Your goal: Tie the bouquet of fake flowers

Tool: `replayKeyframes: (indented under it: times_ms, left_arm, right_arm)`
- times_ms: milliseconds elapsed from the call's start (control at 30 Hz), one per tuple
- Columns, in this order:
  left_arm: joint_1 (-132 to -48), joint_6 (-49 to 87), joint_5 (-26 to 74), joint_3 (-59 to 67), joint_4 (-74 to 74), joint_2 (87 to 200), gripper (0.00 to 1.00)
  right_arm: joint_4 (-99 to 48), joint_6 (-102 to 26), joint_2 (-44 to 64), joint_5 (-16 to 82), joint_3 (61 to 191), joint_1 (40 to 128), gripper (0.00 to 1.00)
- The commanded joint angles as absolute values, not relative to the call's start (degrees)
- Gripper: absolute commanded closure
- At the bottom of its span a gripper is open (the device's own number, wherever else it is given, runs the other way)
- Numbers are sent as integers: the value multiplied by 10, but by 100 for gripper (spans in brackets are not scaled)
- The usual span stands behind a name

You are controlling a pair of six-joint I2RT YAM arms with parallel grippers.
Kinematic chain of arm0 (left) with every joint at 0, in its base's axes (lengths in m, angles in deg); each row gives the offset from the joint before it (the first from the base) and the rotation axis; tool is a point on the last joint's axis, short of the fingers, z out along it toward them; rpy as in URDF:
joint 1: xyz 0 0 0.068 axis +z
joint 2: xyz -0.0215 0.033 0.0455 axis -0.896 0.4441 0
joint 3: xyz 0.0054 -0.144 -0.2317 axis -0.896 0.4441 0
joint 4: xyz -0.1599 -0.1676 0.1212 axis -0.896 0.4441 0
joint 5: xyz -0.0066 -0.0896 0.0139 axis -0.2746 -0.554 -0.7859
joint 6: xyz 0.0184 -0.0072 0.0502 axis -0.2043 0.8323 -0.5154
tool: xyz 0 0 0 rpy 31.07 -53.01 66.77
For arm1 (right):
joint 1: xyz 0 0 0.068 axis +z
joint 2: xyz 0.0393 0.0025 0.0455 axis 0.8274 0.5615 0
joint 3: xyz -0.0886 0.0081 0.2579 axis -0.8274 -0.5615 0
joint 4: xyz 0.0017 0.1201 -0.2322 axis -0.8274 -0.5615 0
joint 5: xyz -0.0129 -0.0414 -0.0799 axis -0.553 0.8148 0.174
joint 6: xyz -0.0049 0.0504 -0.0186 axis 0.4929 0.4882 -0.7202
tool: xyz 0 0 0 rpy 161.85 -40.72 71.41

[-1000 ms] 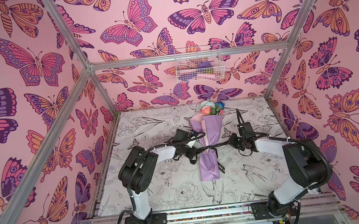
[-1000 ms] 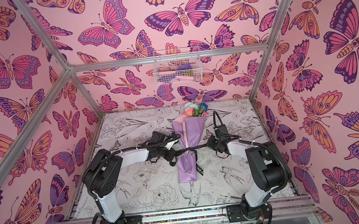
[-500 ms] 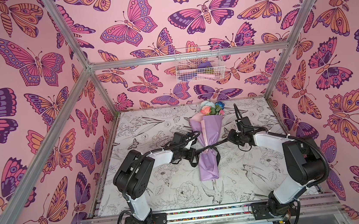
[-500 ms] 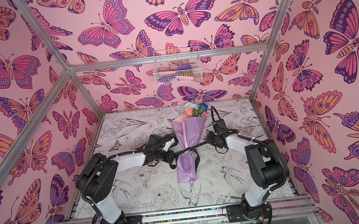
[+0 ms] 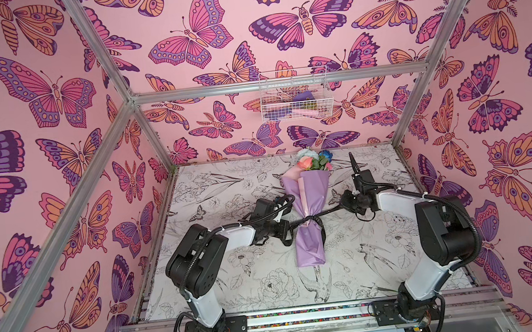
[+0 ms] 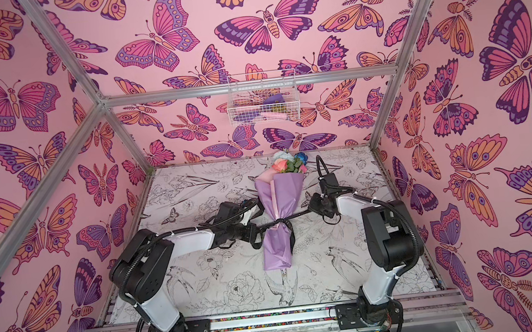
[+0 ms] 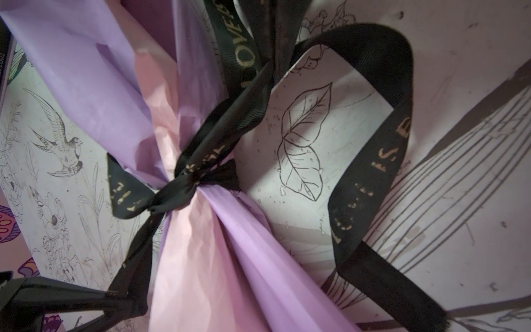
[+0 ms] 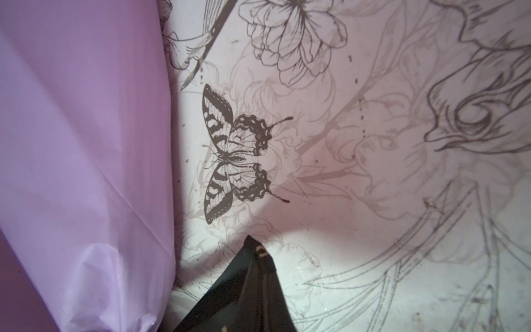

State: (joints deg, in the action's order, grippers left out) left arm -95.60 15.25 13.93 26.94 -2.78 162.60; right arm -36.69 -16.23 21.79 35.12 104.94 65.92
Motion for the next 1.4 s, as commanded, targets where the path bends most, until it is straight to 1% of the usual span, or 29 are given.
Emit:
replayKeyframes:
  times_ms: [0, 167, 200, 300, 367, 433, 467, 600, 867, 967, 1067, 1167, 1367]
  left_arm:
    - [-942, 156, 204, 291, 41, 1621, 100]
    - [-949, 145, 178, 277, 35, 1618, 100]
    - [-953, 143, 173, 275, 32, 1617, 100]
    - [-963, 136, 158, 267, 27, 1613, 100]
    - [-971, 133, 152, 263, 27, 1614, 100]
    - [-976, 132, 146, 260, 26, 1617, 100]
    - [-978, 133, 143, 259, 25, 1618, 100]
    - [-982, 136, 133, 258, 17, 1620, 100]
    - [-982, 139, 126, 259, 15, 1621, 100]
    - [-982, 142, 123, 259, 13, 1625, 100]
    - [-982, 143, 120, 259, 12, 1627, 100]
    - [-982, 143, 120, 260, 12, 1627, 100]
    - [-981, 144, 117, 262, 9, 1628, 100]
  right_arm:
    - [-368, -185, 218, 424, 1065, 624, 100]
    - [-323, -177, 212, 312, 1058, 625, 100]
    - [-312, -170, 209, 292, 1053, 625, 97]
    - [-268, -138, 190, 239, 1030, 626, 76]
    - [-242, -112, 176, 216, 1009, 626, 66]
    - [-215, -85, 164, 195, 990, 626, 60]
    - [-200, -68, 158, 185, 977, 625, 59]
    - [-141, -19, 140, 155, 931, 627, 60]
    - [-105, 12, 100, 163, 895, 646, 60]
    - [-82, 23, 108, 165, 896, 659, 60]
    - [-91, 18, 120, 170, 918, 676, 60]
    - [-110, 7, 155, 183, 940, 695, 61]
    - [-107, 12, 186, 190, 952, 703, 62]
